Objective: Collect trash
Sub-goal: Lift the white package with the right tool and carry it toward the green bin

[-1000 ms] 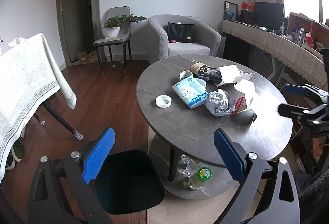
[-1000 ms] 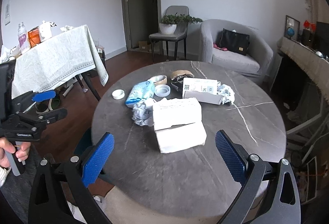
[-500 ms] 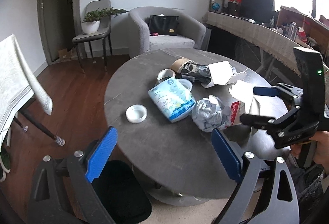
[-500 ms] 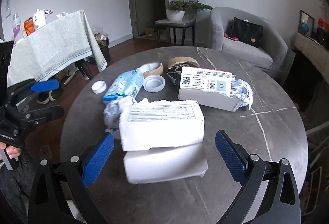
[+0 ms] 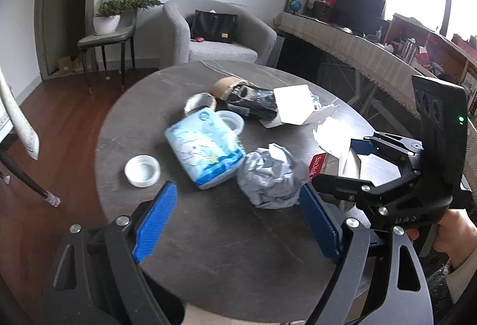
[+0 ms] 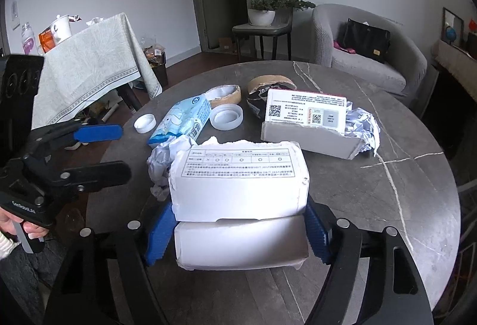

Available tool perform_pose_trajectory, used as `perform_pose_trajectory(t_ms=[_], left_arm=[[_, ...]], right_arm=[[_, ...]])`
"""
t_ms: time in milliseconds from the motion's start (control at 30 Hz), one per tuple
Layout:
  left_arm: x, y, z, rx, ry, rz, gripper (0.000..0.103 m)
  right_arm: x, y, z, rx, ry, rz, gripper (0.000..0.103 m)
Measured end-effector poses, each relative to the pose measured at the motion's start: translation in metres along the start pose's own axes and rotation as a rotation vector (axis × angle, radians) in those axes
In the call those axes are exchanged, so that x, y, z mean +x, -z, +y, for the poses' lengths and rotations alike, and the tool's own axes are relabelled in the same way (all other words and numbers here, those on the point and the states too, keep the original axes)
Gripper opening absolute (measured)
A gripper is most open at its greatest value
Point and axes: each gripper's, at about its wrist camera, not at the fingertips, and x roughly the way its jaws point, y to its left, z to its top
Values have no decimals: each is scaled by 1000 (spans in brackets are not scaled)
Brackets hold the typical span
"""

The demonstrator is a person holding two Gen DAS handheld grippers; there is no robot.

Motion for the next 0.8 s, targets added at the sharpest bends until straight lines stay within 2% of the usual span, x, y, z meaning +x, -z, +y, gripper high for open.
perform_pose_trajectory(t_ms=[133, 300, 667, 800], left_arm=[[11, -2, -4, -38, 42, 23, 86], [23, -4, -12, -69, 64, 49, 78], [41, -9, -13, -179, 70, 91, 65], [38, -10, -14, -180, 68, 82, 57]], right_arm=[[-10, 2, -4, -6, 2, -13, 76], [-20, 6, -15, -8, 24, -19, 76], [-48, 11, -35, 23, 55, -65, 76], [-52, 7, -33, 28, 50, -81, 76]])
